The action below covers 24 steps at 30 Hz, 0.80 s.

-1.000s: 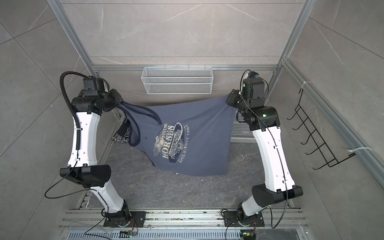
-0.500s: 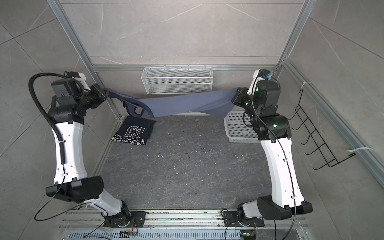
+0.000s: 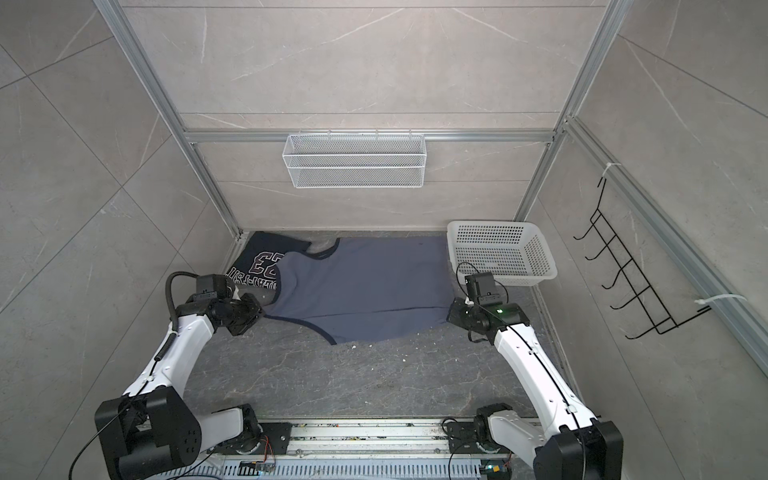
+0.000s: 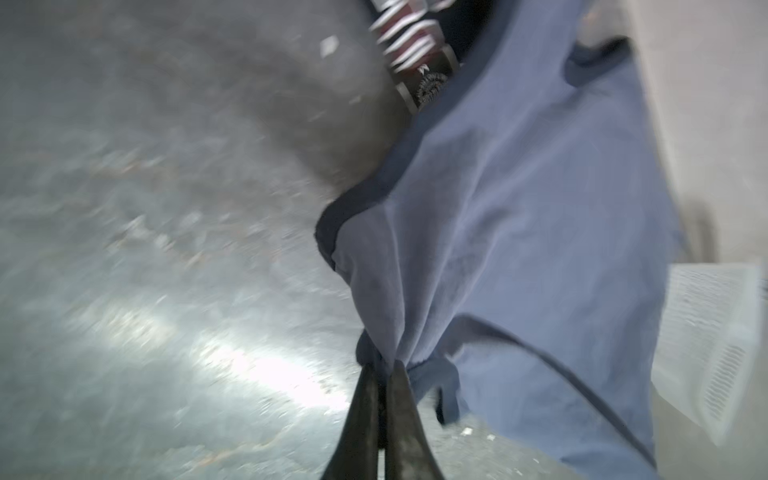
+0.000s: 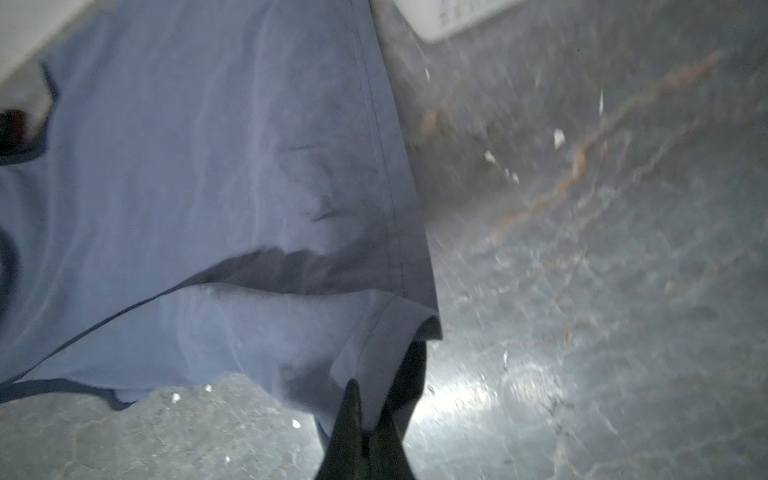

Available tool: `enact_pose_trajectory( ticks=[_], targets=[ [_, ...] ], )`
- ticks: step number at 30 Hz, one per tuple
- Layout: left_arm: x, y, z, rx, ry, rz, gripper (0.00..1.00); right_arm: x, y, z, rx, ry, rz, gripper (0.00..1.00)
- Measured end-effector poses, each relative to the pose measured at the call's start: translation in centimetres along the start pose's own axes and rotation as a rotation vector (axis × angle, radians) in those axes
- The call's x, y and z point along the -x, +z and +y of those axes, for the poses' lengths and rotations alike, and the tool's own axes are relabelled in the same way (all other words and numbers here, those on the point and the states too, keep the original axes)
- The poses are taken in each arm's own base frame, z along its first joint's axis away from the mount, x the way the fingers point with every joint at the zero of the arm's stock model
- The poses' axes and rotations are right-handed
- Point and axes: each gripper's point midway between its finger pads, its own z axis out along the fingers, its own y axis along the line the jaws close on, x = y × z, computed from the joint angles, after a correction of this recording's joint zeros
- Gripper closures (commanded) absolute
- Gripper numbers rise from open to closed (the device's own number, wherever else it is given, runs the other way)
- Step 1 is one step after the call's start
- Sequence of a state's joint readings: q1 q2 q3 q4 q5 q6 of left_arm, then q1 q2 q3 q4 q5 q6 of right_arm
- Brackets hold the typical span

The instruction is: Fold and stack the tank tops

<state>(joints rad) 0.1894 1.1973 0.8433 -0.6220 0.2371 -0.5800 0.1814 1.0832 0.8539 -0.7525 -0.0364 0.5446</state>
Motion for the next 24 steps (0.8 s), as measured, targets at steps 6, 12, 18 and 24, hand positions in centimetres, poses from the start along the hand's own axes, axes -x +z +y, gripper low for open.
enact_pose_trajectory(
  ticks=[6, 12, 18, 24],
  targets=[
    [1.2, -2.1, 0.8, 0.041, -0.028, -0.126, 0.97, -1.1, -0.5, -1.4, -0.043, 0.041, 0.0, 1.0],
    [3.7, -4.3, -0.2, 0.047, -0.029, -0.227, 0.84, 1.4, -2.7, -0.5, -0.034, 0.043, -0.086, 1.0],
    [1.6, -2.2, 2.1, 0.103, -0.066, -0.173, 0.56, -2.3, -0.8, -1.8, -0.034, 0.098, 0.01, 0.9],
    [0.1, -1.4, 2.9, 0.125, -0.063, -0.12, 0.27, -5.8, 1.6, -3.8, -0.108, 0.128, 0.139, 0.89]
  ],
)
